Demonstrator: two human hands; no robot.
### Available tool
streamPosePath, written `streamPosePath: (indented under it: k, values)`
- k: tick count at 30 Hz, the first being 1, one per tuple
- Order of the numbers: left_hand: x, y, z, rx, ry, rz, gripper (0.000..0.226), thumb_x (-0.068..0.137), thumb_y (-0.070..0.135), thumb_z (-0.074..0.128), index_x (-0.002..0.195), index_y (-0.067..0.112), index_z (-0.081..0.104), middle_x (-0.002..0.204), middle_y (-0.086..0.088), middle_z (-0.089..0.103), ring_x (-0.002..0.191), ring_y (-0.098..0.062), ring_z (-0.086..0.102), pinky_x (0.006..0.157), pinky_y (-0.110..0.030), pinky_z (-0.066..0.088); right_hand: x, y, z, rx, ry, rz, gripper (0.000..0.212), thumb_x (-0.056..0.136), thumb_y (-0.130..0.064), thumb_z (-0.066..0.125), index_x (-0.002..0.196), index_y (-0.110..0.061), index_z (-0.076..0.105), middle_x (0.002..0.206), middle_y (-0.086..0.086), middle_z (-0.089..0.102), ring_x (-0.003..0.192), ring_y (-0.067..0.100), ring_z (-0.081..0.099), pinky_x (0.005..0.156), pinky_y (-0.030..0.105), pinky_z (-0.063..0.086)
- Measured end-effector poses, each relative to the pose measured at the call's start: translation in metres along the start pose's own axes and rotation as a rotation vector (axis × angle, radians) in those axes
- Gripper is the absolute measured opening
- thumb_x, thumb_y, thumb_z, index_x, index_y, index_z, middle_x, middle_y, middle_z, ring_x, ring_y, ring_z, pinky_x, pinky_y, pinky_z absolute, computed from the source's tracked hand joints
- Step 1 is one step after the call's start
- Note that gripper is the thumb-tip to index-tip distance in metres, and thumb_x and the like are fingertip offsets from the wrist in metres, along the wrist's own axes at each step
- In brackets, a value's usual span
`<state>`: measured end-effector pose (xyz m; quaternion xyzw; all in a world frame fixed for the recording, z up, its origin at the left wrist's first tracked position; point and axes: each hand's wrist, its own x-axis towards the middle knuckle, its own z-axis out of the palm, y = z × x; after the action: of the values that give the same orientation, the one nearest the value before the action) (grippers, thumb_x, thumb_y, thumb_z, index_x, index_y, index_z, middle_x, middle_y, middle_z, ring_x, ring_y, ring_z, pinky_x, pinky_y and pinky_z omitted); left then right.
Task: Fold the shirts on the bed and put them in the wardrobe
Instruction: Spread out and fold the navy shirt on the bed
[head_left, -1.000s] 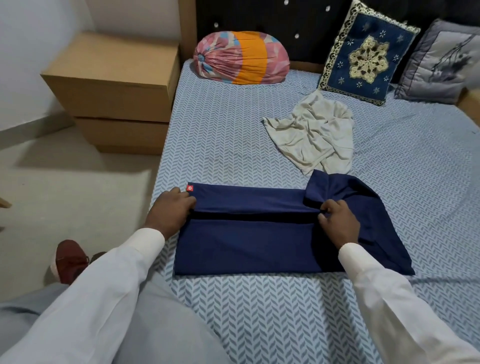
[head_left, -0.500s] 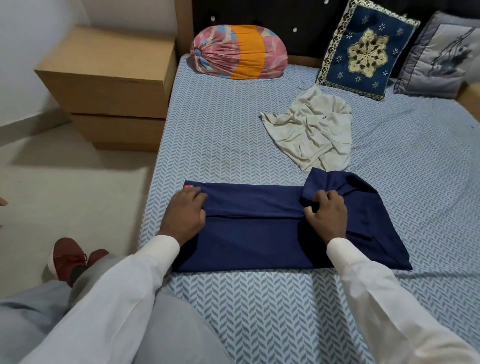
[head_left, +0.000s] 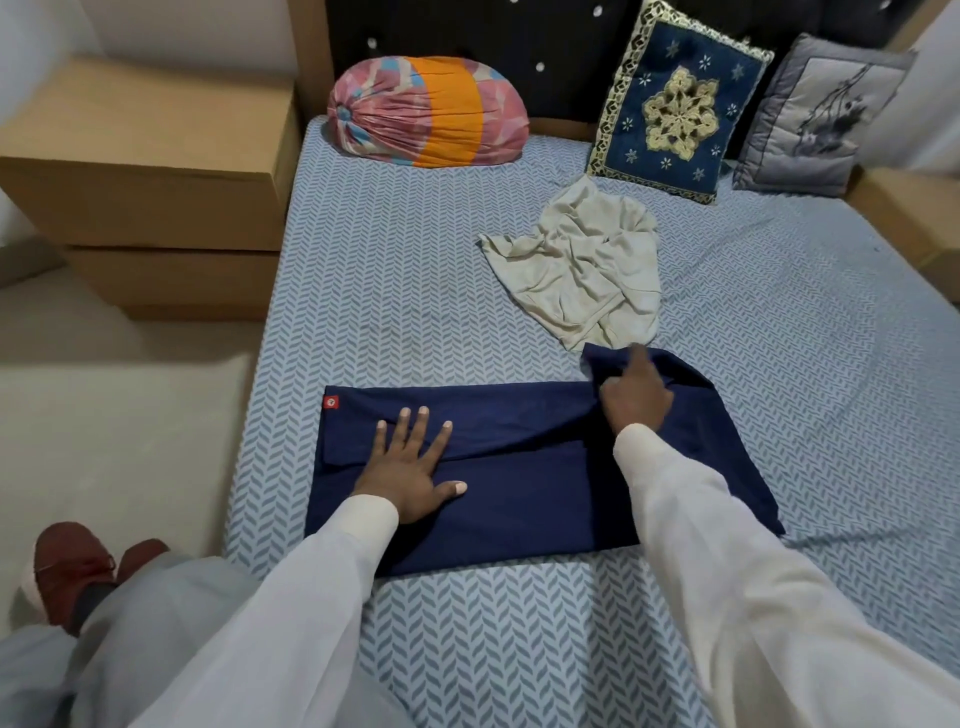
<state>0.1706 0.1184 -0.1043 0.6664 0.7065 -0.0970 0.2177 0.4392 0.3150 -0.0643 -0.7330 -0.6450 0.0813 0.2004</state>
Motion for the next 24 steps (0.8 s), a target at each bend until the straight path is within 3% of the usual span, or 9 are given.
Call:
streamPosePath:
  k: [3, 5, 9, 13, 15, 17, 20, 22, 24]
  values:
    - [0.0, -0.001, 0.0, 0.003, -0.022, -0.011, 0.093, 0.085, 0.083, 0.017, 0.152, 0.034, -0.024, 0.157, -0.006, -0.036, 0.143, -0.028, -0.036, 0.116, -0.056, -0.02, -0.016, 0.019, -0.036, 0.608, 0.219, 0.477, 0.048, 0.08, -0.015, 0.054, 0.127, -0.019, 0.042, 0.116, 0.01, 0.064, 0.096, 0.033, 0.063, 0.081, 0.035, 0.044]
    - [0.001, -0.001, -0.001, 0.007, -0.028, -0.01, 0.094, 0.083, 0.084, 0.015, 0.152, 0.034, -0.024, 0.157, -0.006, -0.036, 0.143, -0.028, -0.036, 0.116, -0.056, -0.02, -0.037, 0.041, -0.045, 0.781, 0.33, 0.641, 0.049, 0.083, -0.018, 0.055, 0.13, -0.018, 0.04, 0.11, 0.007, 0.062, 0.082, 0.028, 0.06, 0.074, 0.034, 0.042]
    - [0.0, 0.0, -0.002, -0.01, -0.01, -0.005, 0.102, 0.071, 0.091, 0.006, 0.153, 0.036, -0.02, 0.159, -0.004, -0.033, 0.145, -0.028, -0.033, 0.117, -0.055, -0.018, -0.062, 0.084, -0.044, 0.832, 0.377, 0.744, 0.05, 0.081, -0.022, 0.053, 0.129, -0.02, 0.038, 0.113, 0.009, 0.058, 0.085, 0.032, 0.058, 0.075, 0.039, 0.045]
    - [-0.003, 0.01, -0.013, -0.041, 0.071, -0.059, 0.099, 0.081, 0.084, 0.033, 0.157, 0.035, -0.006, 0.164, -0.006, -0.018, 0.15, -0.033, -0.017, 0.119, -0.06, -0.001, -0.047, 0.098, -0.052, 0.677, 0.414, 0.645, 0.049, 0.079, -0.019, 0.057, 0.126, -0.012, 0.044, 0.128, 0.015, 0.05, 0.104, 0.036, 0.058, 0.084, 0.039, 0.043]
    - [0.0, 0.021, -0.024, -0.048, 0.087, -0.077, 0.109, 0.076, 0.084, 0.046, 0.155, 0.038, -0.012, 0.164, -0.005, -0.019, 0.151, -0.037, -0.009, 0.117, -0.065, 0.011, -0.03, 0.096, -0.058, 0.601, 0.35, 0.59, 0.045, 0.082, -0.022, 0.059, 0.123, -0.01, 0.049, 0.126, 0.018, 0.055, 0.105, 0.036, 0.059, 0.086, 0.039, 0.043]
    - [0.006, 0.031, -0.035, -0.043, 0.024, -0.099, 0.119, 0.071, 0.083, 0.057, 0.151, 0.043, -0.021, 0.164, -0.004, -0.02, 0.15, -0.041, -0.004, 0.111, -0.069, 0.019, -0.01, 0.088, -0.061, 0.532, 0.185, 0.541, 0.042, 0.083, -0.035, 0.062, 0.117, -0.014, 0.053, 0.114, 0.014, 0.065, 0.099, 0.032, 0.062, 0.083, 0.038, 0.045]
    - [0.015, 0.039, -0.046, 0.0, -0.087, -0.156, 0.124, 0.068, 0.079, 0.065, 0.152, 0.042, -0.019, 0.164, -0.005, -0.014, 0.148, -0.044, -0.001, 0.106, -0.072, 0.024, 0.022, 0.079, -0.051, 0.605, -0.086, 0.508, 0.038, 0.083, -0.043, 0.073, 0.103, -0.013, 0.058, 0.095, 0.014, 0.073, 0.068, 0.022, 0.064, 0.061, 0.03, 0.047]
    - [0.02, 0.042, -0.047, 0.022, -0.121, -0.181, 0.125, 0.068, 0.078, 0.066, 0.153, 0.04, -0.017, 0.164, -0.006, -0.013, 0.148, -0.045, -0.001, 0.105, -0.073, 0.025, 0.042, 0.075, -0.043, 0.684, -0.189, 0.543, 0.036, 0.082, -0.042, 0.076, 0.087, -0.012, 0.058, 0.078, 0.016, 0.069, 0.052, 0.018, 0.058, 0.05, 0.025, 0.045]
    - [0.023, 0.045, -0.047, 0.034, -0.141, -0.197, 0.124, 0.069, 0.077, 0.066, 0.153, 0.039, -0.017, 0.164, -0.006, -0.015, 0.148, -0.045, -0.003, 0.106, -0.074, 0.024, 0.054, 0.07, -0.042, 0.69, -0.324, 0.588, 0.034, 0.085, -0.042, 0.075, 0.078, -0.013, 0.058, 0.067, 0.01, 0.056, 0.051, 0.017, 0.049, 0.052, 0.023, 0.041]
